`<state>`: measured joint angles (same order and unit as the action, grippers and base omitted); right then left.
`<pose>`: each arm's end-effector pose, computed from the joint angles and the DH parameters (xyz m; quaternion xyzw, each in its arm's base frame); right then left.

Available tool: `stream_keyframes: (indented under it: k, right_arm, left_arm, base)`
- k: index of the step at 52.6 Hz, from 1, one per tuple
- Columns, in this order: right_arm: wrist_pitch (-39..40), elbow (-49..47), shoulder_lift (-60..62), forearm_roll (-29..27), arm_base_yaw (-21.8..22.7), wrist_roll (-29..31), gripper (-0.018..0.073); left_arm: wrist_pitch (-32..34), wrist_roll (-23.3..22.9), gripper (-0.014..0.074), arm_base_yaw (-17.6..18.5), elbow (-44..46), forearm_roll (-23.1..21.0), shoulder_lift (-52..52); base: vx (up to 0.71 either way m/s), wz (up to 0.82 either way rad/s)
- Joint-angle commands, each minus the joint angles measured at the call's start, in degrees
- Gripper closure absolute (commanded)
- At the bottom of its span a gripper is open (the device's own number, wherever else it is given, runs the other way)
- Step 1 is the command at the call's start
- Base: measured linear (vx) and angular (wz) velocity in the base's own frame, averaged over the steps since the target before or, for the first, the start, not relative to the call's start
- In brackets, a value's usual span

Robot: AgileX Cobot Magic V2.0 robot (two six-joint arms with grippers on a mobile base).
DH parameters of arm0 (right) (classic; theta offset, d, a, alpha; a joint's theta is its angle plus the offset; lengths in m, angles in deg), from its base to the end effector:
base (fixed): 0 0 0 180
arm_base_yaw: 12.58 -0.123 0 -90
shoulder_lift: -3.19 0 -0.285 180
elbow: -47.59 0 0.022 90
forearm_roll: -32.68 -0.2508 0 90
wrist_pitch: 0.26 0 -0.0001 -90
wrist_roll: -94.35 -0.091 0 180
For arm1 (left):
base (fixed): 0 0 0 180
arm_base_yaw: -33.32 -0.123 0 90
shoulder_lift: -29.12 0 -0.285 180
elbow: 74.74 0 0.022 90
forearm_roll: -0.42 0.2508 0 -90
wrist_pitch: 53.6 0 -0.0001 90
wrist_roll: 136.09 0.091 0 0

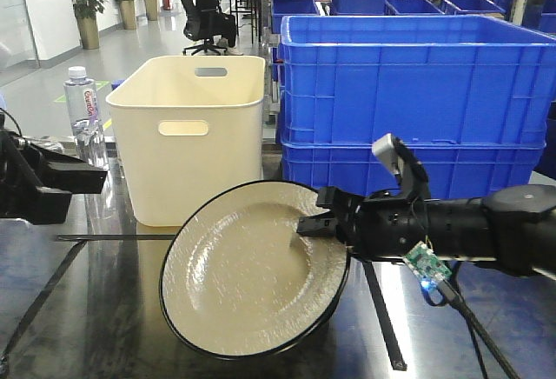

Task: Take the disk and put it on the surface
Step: 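Lower the right gripper's plate onto the first plate and release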

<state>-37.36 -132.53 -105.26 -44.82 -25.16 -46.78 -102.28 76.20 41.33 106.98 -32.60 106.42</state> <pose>0.3790 0.1396 0.3013 0.0051 0.8291 0.4428 0.3414 0.2396 -0.0714 0.4442 0.2299 0.8185 -0.1760 0.4963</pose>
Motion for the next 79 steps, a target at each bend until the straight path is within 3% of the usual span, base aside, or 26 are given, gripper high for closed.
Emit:
stream_keyframes:
  k: [1, 29, 57, 63, 79]
  right_arm:
    - [0.99, -4.06, 1.38, -6.24, 0.38, -1.91, 0.0568]
    - [6.74, -4.87, 0.04, -5.59, 0.38, -2.38, 0.0561]
    - [6.92, -4.87, -5.18, -5.28, 0.38, -1.97, 0.0514]
    - [6.66, -4.78, -5.59, -4.9, 0.38, 0.84, 0.0435]
    - [6.56, -4.78, -5.59, 2.1, 0.38, 4.0, 0.0018]
  left_arm:
    - [3.33, -0.71, 0.0604, -0.1, 1.38, -1.89, -1.59]
    - [3.33, -0.72, 0.0604, -0.1, 1.38, -1.95, -1.59]
    - [3.26, -0.72, 0.0604, -0.1, 1.38, -1.95, -1.59]
    - [3.26, -0.72, 0.0604, -0.1, 1.38, -1.95, -1.59]
    - [3.22, -0.72, 0.0604, -0.1, 1.38, -1.95, -1.29]
  base:
    - [0.0, 0.0]
    - [0.0, 0.0]
    - [0.0, 0.0]
    - [0.0, 0.0]
    - [0.0, 0.0]
